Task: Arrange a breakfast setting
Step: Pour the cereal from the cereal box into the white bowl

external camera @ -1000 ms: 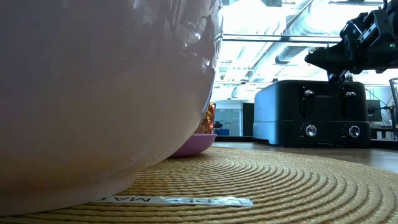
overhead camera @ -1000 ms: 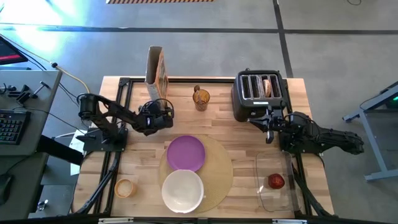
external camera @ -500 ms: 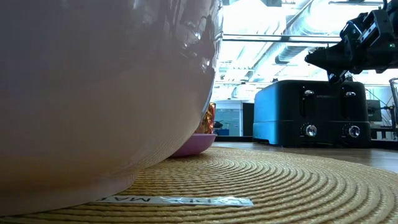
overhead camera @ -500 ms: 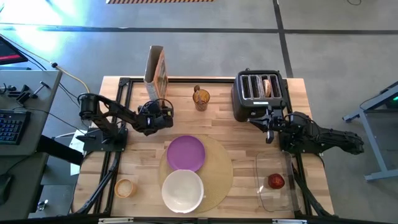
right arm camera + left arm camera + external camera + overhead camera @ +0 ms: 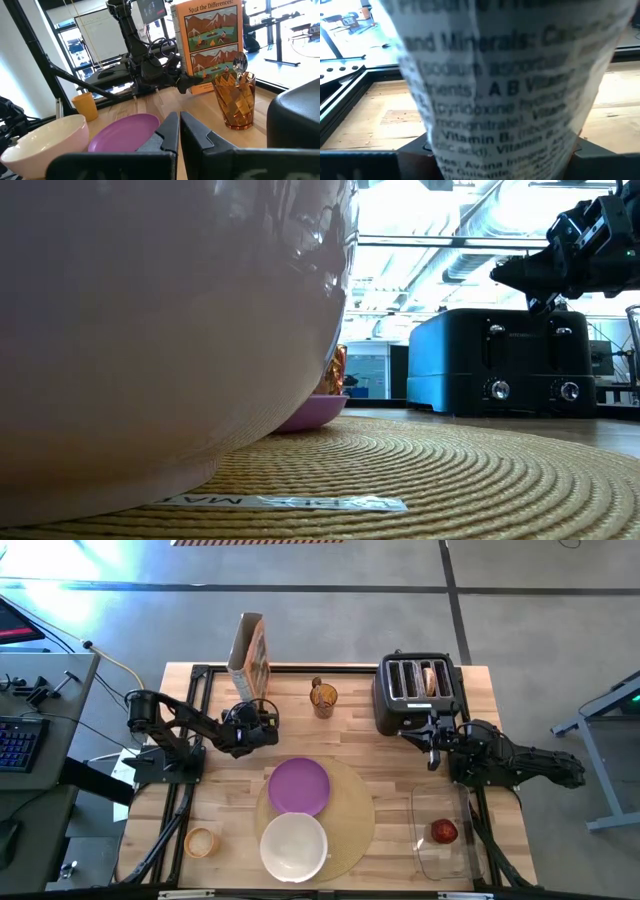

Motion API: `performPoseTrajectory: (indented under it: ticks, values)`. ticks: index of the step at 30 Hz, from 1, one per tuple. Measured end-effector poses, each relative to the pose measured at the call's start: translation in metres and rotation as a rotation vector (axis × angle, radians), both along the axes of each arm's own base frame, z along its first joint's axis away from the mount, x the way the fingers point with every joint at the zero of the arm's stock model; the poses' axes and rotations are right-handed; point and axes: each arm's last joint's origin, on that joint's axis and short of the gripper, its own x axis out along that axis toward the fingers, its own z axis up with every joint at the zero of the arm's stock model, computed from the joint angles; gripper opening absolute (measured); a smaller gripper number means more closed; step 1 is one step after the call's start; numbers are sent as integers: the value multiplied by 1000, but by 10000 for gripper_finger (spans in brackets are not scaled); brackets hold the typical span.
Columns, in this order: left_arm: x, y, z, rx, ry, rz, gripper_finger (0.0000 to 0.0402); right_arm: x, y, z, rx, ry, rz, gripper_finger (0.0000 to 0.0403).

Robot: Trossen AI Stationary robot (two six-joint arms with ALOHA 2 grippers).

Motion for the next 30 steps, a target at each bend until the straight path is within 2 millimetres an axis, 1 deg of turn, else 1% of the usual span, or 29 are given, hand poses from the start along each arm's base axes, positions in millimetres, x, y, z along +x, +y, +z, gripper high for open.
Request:
performPoseTrajectory:
  ticks: [4, 15, 21, 24, 30]
  values:
    - [0, 0, 0, 1, 20, -9, 191, 0, 0, 0, 0, 0, 0, 0]
    - [3, -12, 0, 2, 22, -60, 190, 0, 0, 0, 0, 0, 0, 0]
    - [3, -15, 3, 3, 22, -76, 180, 0, 0, 0, 0, 0, 0, 0]
    - [3, -16, 10, 6, 43, -100, 177, 0, 0, 0, 0, 0, 0, 0]
    - [1, -21, 31, 27, 54, -138, 177, 0, 0, 0, 0, 0, 0, 0]
